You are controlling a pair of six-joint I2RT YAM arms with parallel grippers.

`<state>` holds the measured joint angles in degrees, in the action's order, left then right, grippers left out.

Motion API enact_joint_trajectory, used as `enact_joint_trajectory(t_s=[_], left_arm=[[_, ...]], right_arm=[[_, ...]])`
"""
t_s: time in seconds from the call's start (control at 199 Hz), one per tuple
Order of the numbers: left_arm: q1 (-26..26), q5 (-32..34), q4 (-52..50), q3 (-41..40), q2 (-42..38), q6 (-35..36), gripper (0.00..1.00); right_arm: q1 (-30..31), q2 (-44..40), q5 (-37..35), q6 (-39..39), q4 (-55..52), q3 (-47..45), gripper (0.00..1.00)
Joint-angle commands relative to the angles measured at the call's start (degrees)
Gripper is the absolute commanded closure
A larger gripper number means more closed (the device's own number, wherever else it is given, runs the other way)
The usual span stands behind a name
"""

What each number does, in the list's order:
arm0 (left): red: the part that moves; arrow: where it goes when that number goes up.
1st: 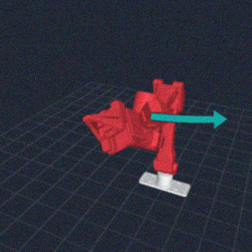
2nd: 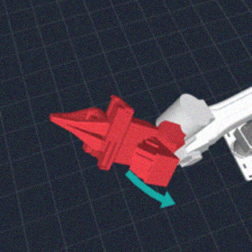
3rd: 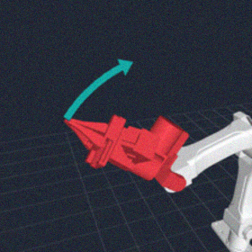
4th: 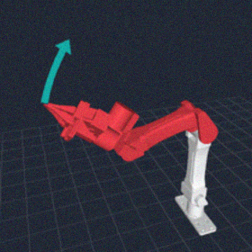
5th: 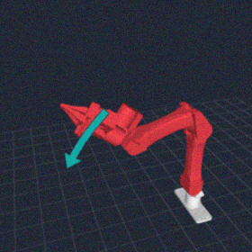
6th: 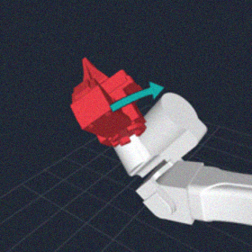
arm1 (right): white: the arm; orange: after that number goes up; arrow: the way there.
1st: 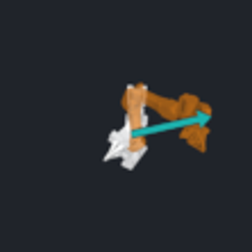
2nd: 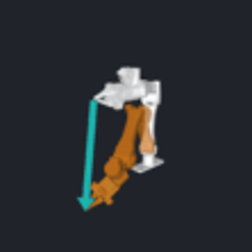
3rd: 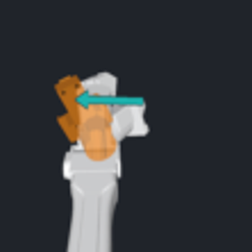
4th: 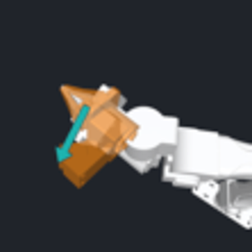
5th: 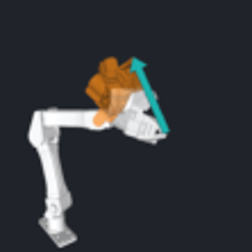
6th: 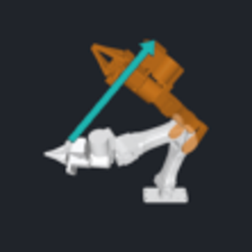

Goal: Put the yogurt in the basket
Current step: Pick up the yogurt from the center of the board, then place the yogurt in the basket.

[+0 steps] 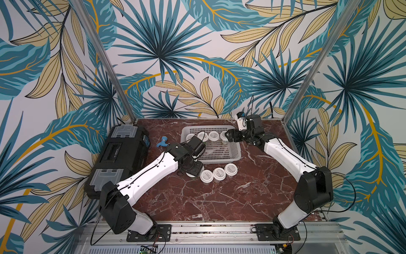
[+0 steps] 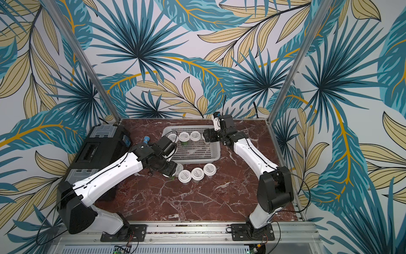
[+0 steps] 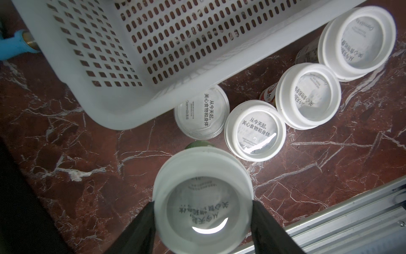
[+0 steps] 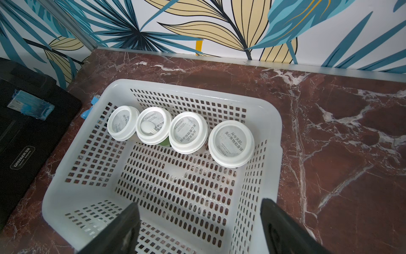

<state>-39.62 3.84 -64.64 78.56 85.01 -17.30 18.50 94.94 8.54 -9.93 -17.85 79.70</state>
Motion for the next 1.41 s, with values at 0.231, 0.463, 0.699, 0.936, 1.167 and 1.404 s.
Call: enact_joint_trajectory(t_s=[0.231, 0.463, 0.699, 0.936, 1.167, 1.404], left_arm=[[2.8, 1.0, -4.0, 12.7, 4.7, 4.8, 0.33], [5.2, 4.1, -7.1, 21.6, 9.7, 7.4, 0.33], [7.6, 3.7, -7.3, 27.7, 14.1, 9.6, 0.33], [9.5, 3.1, -6.9, 33.1, 18.9, 11.3, 0.33], [11.0, 0.9, -6.3, 35.4, 23.2, 12.4, 0.33], [12.8, -0.2, -3.3, 33.2, 25.3, 13.8, 0.33]], right_arm=[[-0.1, 0.5, 0.9, -0.8, 0.5, -0.3, 0.11], [-0.1, 0.7, 1.2, -0.9, 0.4, -0.3, 0.11], [-0.1, 0.4, 0.8, -0.8, 0.5, -0.5, 0.11], [-0.1, 0.5, 1.2, -0.8, 0.5, -0.4, 0.11], [-0.2, 0.3, 0.7, -0.6, 0.5, -0.4, 0.11], [-0.2, 0.4, 1.0, -0.7, 0.6, -0.3, 0.11]])
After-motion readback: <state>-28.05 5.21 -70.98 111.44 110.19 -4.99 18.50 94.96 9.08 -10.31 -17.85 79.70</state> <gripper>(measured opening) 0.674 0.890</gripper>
